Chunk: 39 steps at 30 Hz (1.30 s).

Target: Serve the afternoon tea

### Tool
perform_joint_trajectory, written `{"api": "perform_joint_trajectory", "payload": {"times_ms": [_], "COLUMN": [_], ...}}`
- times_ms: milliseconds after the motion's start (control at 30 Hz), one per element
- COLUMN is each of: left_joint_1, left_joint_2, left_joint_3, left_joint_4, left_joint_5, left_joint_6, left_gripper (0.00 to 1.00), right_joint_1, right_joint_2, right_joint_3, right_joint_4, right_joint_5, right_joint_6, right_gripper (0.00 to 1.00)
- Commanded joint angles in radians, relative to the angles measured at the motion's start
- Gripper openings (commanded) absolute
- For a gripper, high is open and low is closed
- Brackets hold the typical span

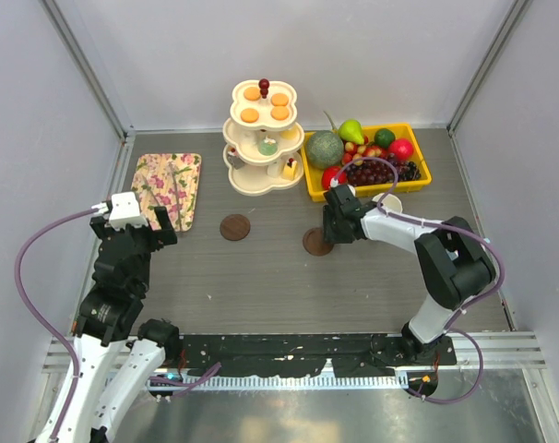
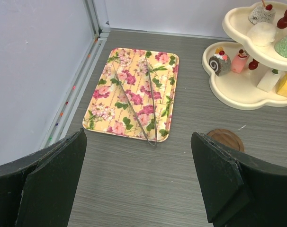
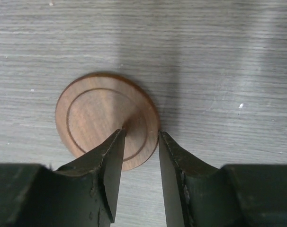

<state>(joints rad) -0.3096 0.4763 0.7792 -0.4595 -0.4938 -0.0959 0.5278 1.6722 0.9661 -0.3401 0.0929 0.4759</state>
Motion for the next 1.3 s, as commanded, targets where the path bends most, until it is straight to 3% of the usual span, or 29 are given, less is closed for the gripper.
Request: {"api": "perform_joint_trajectory", "payload": {"times_ms": [0, 600, 800, 1033, 1267], "left_joint_1": [-0.006, -0.006, -0.008, -0.009, -0.008], "left_joint_2": [-0.011, -0.019, -0.021, -0.024, -0.025], "left_joint_3": [-0.003, -0.009, -0.009, -0.014, -0.012], "left_joint_4": [0.064, 0.068, 0.071, 0.071, 0.073], "left_joint_5": [-0.003, -0.017, -0.020, -0.023, -0.017], "left_joint_6": [0.004, 0.009, 0.010, 0.012, 0.012], "left_gripper": [0.99, 0.99, 0.99, 0.99, 0.99], "right_joint_1": [0.000, 0.080, 0.092, 0.097, 0.116], "right_joint_2": [0.044, 0.282, 0.319, 0.331, 0.274], "right_joint_3": [0.006, 0.304, 0.371, 0.410, 0.315], "right_joint_4": [0.044, 0.021, 0.007, -0.020, -0.037], "right_joint_5": [-0.015, 0.148, 0.153, 0.142, 0.114], "right_joint_6": [0.036, 0.007, -0.005, -0.020, -0.037], "right_gripper": [0.39, 0.21, 0.20, 0.19, 0.18]}}
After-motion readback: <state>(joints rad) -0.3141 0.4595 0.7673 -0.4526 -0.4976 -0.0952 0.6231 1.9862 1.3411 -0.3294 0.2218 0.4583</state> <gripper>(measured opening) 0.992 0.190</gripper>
